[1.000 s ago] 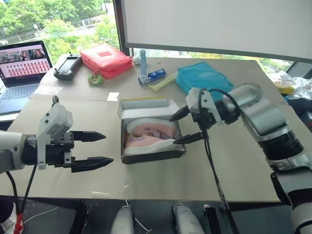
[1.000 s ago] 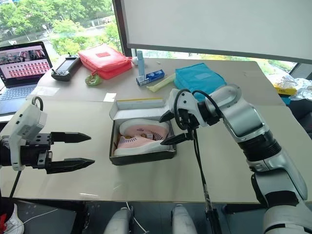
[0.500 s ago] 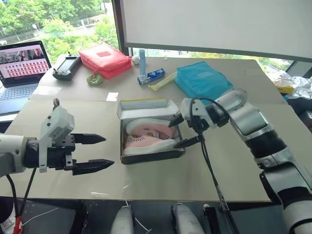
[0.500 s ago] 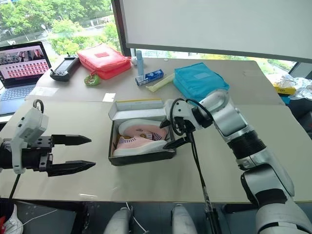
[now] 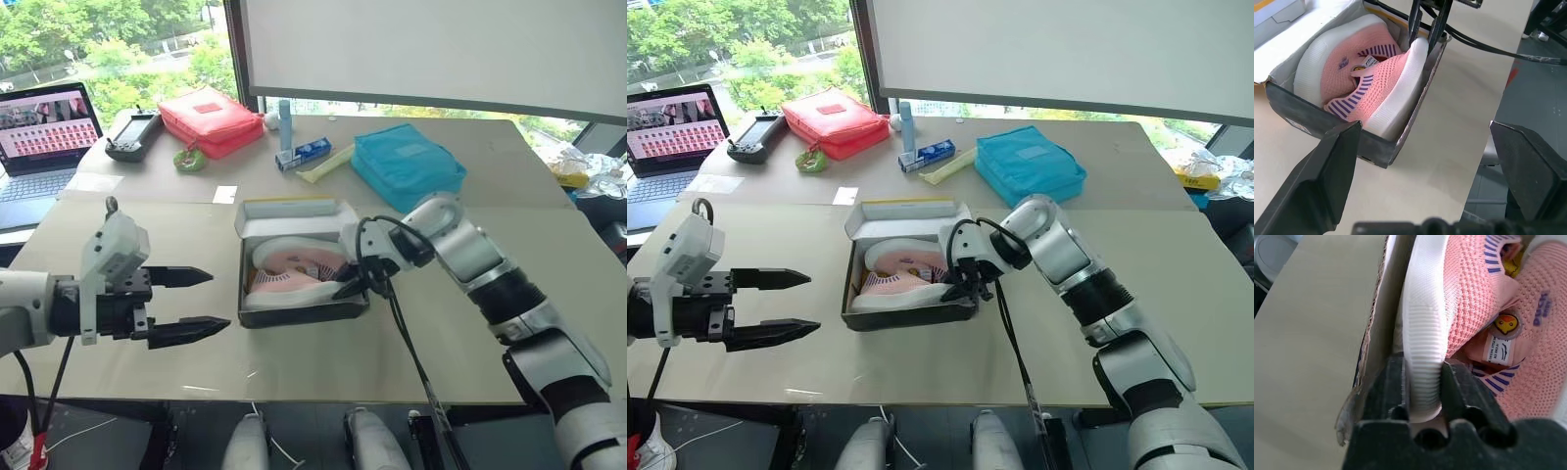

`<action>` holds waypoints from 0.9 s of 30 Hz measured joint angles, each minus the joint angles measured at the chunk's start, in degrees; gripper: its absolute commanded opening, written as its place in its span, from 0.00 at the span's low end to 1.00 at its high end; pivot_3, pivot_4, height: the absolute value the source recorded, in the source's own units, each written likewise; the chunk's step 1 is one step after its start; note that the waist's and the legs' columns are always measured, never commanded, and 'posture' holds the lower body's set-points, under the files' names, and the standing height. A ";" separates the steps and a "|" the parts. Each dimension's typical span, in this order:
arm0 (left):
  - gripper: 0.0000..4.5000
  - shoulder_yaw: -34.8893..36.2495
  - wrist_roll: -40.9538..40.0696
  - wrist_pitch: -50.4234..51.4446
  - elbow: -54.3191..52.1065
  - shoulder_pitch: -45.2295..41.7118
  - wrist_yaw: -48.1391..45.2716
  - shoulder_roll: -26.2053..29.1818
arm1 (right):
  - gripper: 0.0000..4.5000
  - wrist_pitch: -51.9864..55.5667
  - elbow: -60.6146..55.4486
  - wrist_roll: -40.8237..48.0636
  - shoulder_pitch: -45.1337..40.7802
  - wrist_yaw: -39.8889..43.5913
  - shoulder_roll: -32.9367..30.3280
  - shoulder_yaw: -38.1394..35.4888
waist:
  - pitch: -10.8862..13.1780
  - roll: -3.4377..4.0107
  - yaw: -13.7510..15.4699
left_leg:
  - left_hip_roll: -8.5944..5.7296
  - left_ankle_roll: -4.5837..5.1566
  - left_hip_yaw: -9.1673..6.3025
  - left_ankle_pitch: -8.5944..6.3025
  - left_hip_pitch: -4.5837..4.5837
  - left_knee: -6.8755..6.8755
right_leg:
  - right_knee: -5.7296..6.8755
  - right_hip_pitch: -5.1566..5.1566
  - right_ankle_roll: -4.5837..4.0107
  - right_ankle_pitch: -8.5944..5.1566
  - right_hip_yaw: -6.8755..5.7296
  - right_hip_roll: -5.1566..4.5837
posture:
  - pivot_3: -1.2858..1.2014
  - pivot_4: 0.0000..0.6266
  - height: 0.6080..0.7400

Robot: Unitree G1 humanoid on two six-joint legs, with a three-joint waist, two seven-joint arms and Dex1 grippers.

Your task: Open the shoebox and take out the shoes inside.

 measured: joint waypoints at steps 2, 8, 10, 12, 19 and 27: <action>1.00 0.15 -0.09 0.00 -0.26 0.14 0.15 -0.05 | 0.06 -2.17 -0.91 -0.41 0.17 -0.06 -0.26 -0.07 | 0.00 0.00 0.02 | 0.00 -0.03 0.00 -0.02 0.00 0.07 | 0.07 -0.02 0.00 -0.01 0.00 0.00 | 0.52 0.24 0.91; 1.00 1.09 -1.09 0.04 -1.19 0.79 0.41 -0.14 | 0.06 -0.34 -9.37 1.62 -0.34 -1.69 -0.55 -4.18 | 0.00 0.01 -0.10 | 0.00 -0.35 -0.03 -0.22 0.01 0.21 | 0.24 -0.02 -0.03 0.00 0.00 0.00 | 0.52 0.24 0.91; 1.00 1.20 -1.12 0.03 -1.17 0.78 0.56 -0.13 | 0.06 -1.09 -11.20 0.94 -0.39 -1.91 -2.07 -4.69 | 0.00 0.00 -0.03 | 0.00 -0.35 -0.02 -0.22 0.04 0.22 | 0.23 0.01 -0.03 0.00 0.00 -0.01 | 0.52 0.24 0.91; 1.00 1.16 -1.10 0.03 -1.12 0.76 0.53 -0.13 | 0.06 -3.72 -11.21 -1.57 -0.32 -2.64 -2.41 -3.78 | 0.00 0.00 -0.01 | 0.00 -0.37 0.00 -0.23 0.04 0.24 | 0.22 0.00 -0.03 0.00 0.00 -0.02 | 0.52 0.24 0.91; 1.00 -1.75 -0.74 -0.29 0.72 -2.28 -0.10 0.39 | 0.06 -2.94 -11.25 -3.96 -0.28 -5.22 -0.21 -2.10 | 0.00 0.00 -0.09 | 0.00 -0.39 -0.02 -0.22 0.04 0.25 | 0.27 -0.01 -0.06 0.02 0.00 -0.01 | 0.52 0.24 0.91; 1.00 -2.69 0.31 -0.29 1.34 -2.36 -0.85 0.52 | 0.06 3.33 -15.33 -10.79 4.89 -11.36 -1.12 -1.29 | 0.00 0.00 0.28 | 0.00 -0.39 -0.01 -0.21 0.02 0.23 | 0.26 -0.03 -0.05 0.01 0.00 -0.01 | 0.52 0.24 0.91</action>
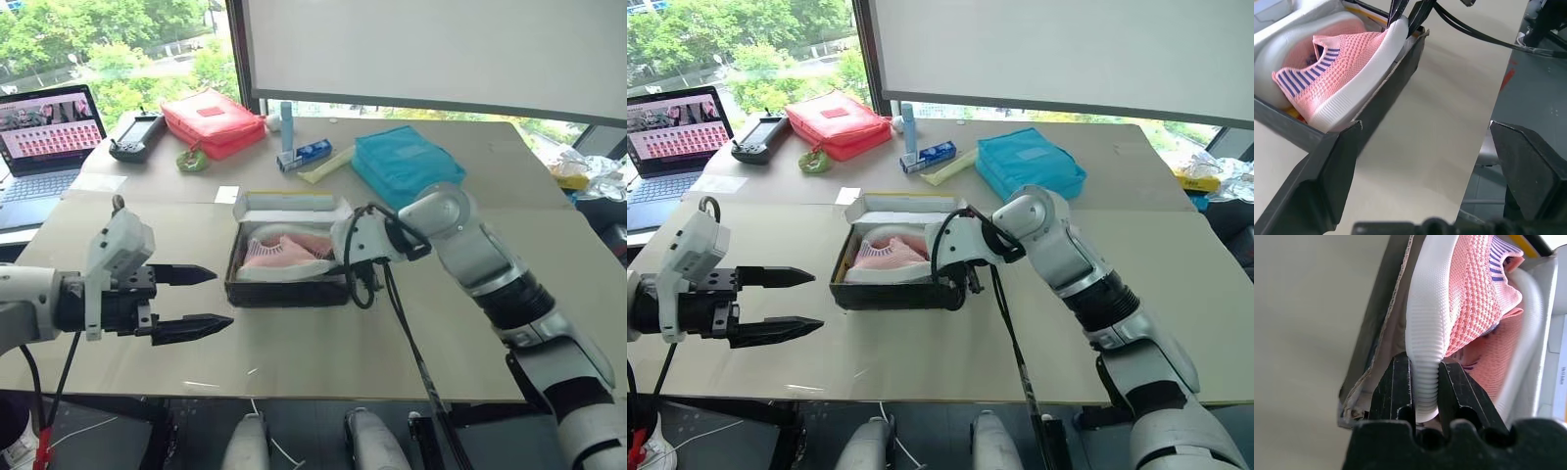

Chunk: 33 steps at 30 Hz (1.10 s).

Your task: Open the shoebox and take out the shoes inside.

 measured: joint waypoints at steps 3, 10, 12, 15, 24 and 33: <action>1.00 0.00 0.06 0.00 -0.01 0.00 -0.35 0.09 | 0.06 2.10 -2.66 -1.36 1.54 -2.32 0.08 0.19 | 0.00 0.00 0.20 | 0.00 0.00 0.01 0.00 0.00 0.02 | 0.00 -0.02 0.00 0.00 0.01 0.01 | 0.52 0.24 0.91; 1.00 -0.83 1.27 -0.34 0.93 -1.23 -2.14 0.61 | 0.06 1.01 -5.82 -5.50 5.39 -12.21 0.91 0.08 | 0.00 -0.01 0.50 | 0.00 -0.07 0.01 0.01 0.01 0.03 | 0.00 -0.02 -0.02 0.01 0.00 -0.02 | 0.52 0.24 0.91; 1.00 -1.61 1.87 -1.01 1.49 -1.68 -2.69 0.63 | 0.06 -0.07 -5.77 -5.63 5.67 -14.33 1.79 -0.39 | 0.00 -0.01 0.53 | 0.00 -0.08 0.01 0.01 0.01 0.03 | 0.00 -0.01 -0.02 0.02 0.00 -0.02 | 0.52 0.24 0.91; 1.00 -4.04 3.05 -2.24 2.02 -3.25 -3.41 0.63 | 0.06 -2.78 -5.78 -5.61 5.45 -18.25 4.33 -2.27 | 0.00 -0.01 0.46 | 0.00 -0.08 -0.01 0.03 0.00 0.03 | 0.00 -0.01 -0.03 0.05 0.00 0.00 | 0.52 0.24 0.91; 1.00 -6.93 4.50 -2.63 3.27 -5.89 -4.53 0.62 | 0.06 -9.54 -4.33 -5.66 3.28 -20.41 2.35 -5.22 | 0.00 -0.02 0.58 | 0.00 0.07 0.00 0.13 -0.03 -0.04 | -0.09 0.00 0.03 -0.01 0.00 0.00 | 0.52 0.24 0.91; 1.00 -10.51 5.88 -3.87 5.32 -9.27 -5.93 0.49 | 0.06 -12.62 -3.50 -8.97 4.88 -20.83 2.45 -2.68 | 0.00 -0.02 0.51 | 0.00 0.10 0.01 0.15 -0.03 0.01 | -0.09 0.02 0.02 0.00 0.00 0.00 | 0.52 0.24 0.91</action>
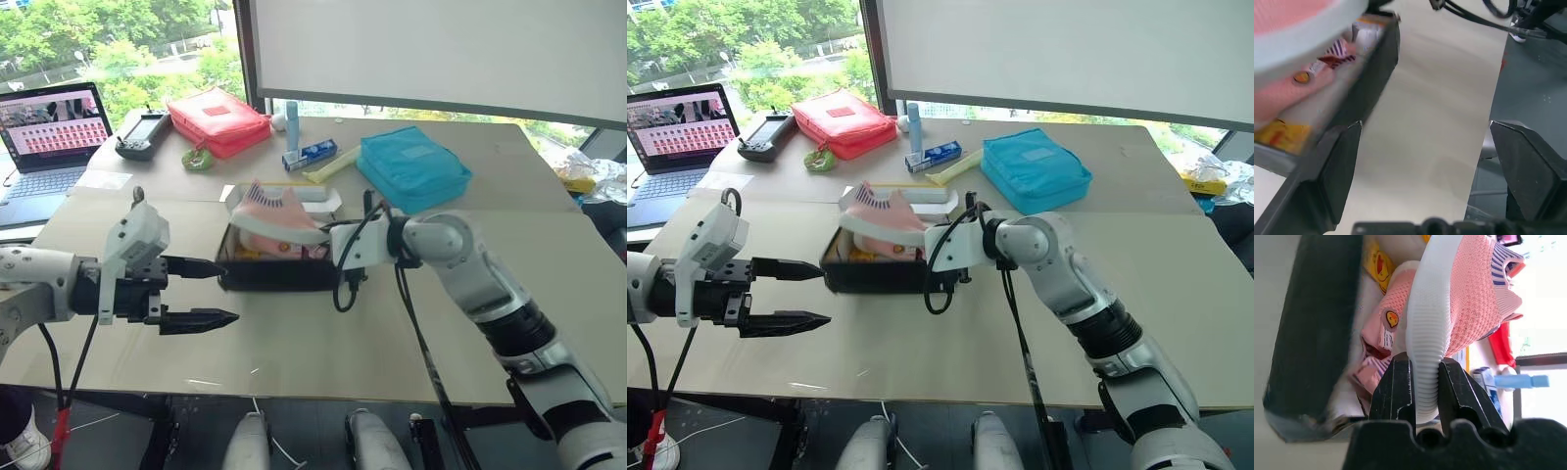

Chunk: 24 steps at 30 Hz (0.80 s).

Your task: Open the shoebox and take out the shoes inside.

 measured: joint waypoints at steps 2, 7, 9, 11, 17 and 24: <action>1.00 -1.19 0.77 -0.33 0.91 -0.98 -0.30 0.00 | 0.06 0.93 -0.87 0.10 0.52 -0.08 1.75 0.02 | 0.00 0.00 -0.06 | 0.00 0.01 -0.01 0.00 0.00 0.00 | 0.05 -0.01 -0.01 0.01 0.00 0.01 | 0.52 0.24 0.91; 1.00 -1.57 1.65 -0.87 1.28 -1.02 -0.67 -0.14 | 0.06 6.65 -1.58 1.80 0.50 -1.26 3.63 -3.55 | 0.00 0.00 0.17 | 0.00 0.19 -0.01 0.12 0.00 0.01 | 0.05 0.00 0.00 0.00 0.00 0.00 | 0.52 0.24 0.91; 1.00 -1.77 1.71 -0.92 1.30 -1.02 -0.72 -0.33 | 0.06 11.85 -2.12 4.53 0.48 -1.74 5.02 -6.75 | 0.00 0.00 0.28 | 0.00 0.19 -0.01 0.13 -0.01 0.00 | 0.05 0.00 -0.01 0.00 -0.01 0.00 | 0.52 0.24 0.91; 1.00 -1.94 1.68 -0.92 1.22 -1.10 -0.72 -0.46 | 0.06 16.63 -2.76 7.73 0.09 -2.06 5.41 -10.38 | 0.00 0.00 0.34 | 0.00 0.21 -0.01 0.13 -0.01 0.00 | 0.04 0.01 0.00 0.00 -0.01 0.00 | 0.52 0.24 0.91; 1.00 -2.07 1.64 -0.90 0.89 -1.46 -0.87 -0.50 | 0.06 16.55 4.01 9.36 -1.16 -0.74 -11.56 -20.37 | 0.01 -0.01 1.68 | 0.00 -0.14 0.09 -0.09 -0.06 -0.01 | -0.20 0.06 0.00 -0.01 -0.03 -0.10 | 0.52 0.24 0.91; 1.00 -6.71 3.39 -2.45 3.23 -6.29 -2.26 -1.42 | 0.06 -1.48 19.06 2.44 6.88 -6.18 -19.06 -17.44 | 0.01 -0.01 0.39 | -0.01 0.24 0.08 0.15 -0.03 -0.05 | -0.11 0.00 0.02 -0.02 0.02 -0.06 | 0.52 0.24 0.91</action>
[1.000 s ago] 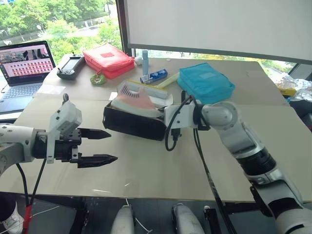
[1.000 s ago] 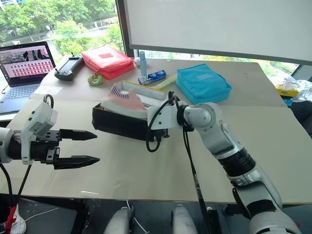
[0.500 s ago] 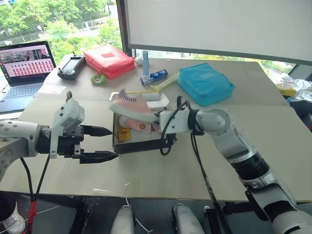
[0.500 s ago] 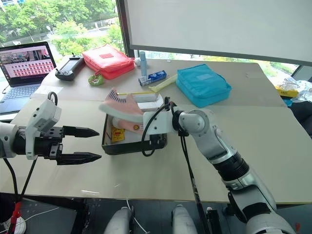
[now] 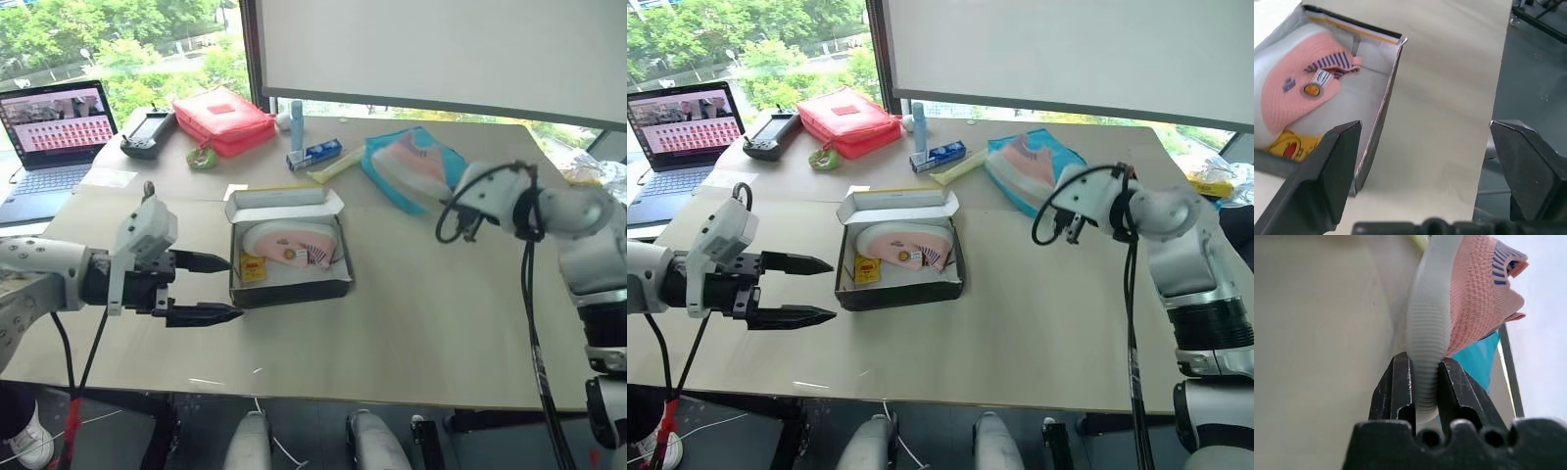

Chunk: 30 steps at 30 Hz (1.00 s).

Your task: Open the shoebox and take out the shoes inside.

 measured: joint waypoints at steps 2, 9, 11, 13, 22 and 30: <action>1.00 -1.47 0.80 -0.09 1.05 -1.42 -0.37 -0.48 | 0.06 -4.81 2.75 -2.26 2.01 -2.95 0.64 1.91 | 0.00 0.00 -0.61 | 0.00 0.03 -0.01 0.02 0.00 0.01 | 0.03 -0.01 0.01 0.01 0.04 0.02 | 0.52 0.24 0.91; 1.00 -3.19 2.88 -1.09 2.95 -2.42 -2.10 -0.71 | 0.35 -9.39 2.65 -2.60 8.92 -3.96 1.23 3.14 | 0.00 -0.01 -1.20 | -0.01 0.06 -0.06 0.04 0.07 0.11 | 0.02 0.22 0.05 0.00 0.04 0.03 | 0.52 0.24 0.91; 1.00 -3.18 3.03 -1.10 2.91 -2.32 -2.27 -0.70 | 0.50 -8.13 0.61 -0.55 10.83 -0.73 0.87 2.96 | 0.00 -0.01 -1.16 | -0.01 0.06 -0.06 0.04 0.13 0.13 | 0.02 0.30 0.06 0.00 0.03 0.02 | 0.52 0.24 0.91; 1.00 -3.02 2.98 -1.07 2.64 -1.91 -2.34 -0.70 | 0.64 -6.36 -1.77 2.02 12.32 3.25 -0.46 2.95 | 0.01 0.00 -1.11 | -0.02 0.05 -0.05 0.03 0.14 0.14 | 0.02 0.32 0.06 0.01 0.04 0.01 | 0.52 0.24 0.91; 1.00 4.44 2.38 0.75 -0.48 4.42 -1.22 0.75 | 0.99 17.06 -6.38 15.75 -1.13 13.88 -1.60 -4.64 | 0.05 -0.01 -2.40 | -0.03 -0.06 -0.10 -0.04 0.66 0.06 | 0.09 0.53 0.01 0.05 0.06 0.02 | 0.52 0.24 0.91; 1.00 10.97 6.76 1.26 -0.01 8.93 6.30 -0.08 | 0.99 24.39 -9.07 20.87 -15.28 14.99 22.13 8.85 | 0.07 -0.02 -2.88 | -0.03 -0.34 -0.18 -0.23 0.83 -0.05 | 0.02 0.87 -0.01 0.00 -0.05 0.00 | 0.52 0.24 0.91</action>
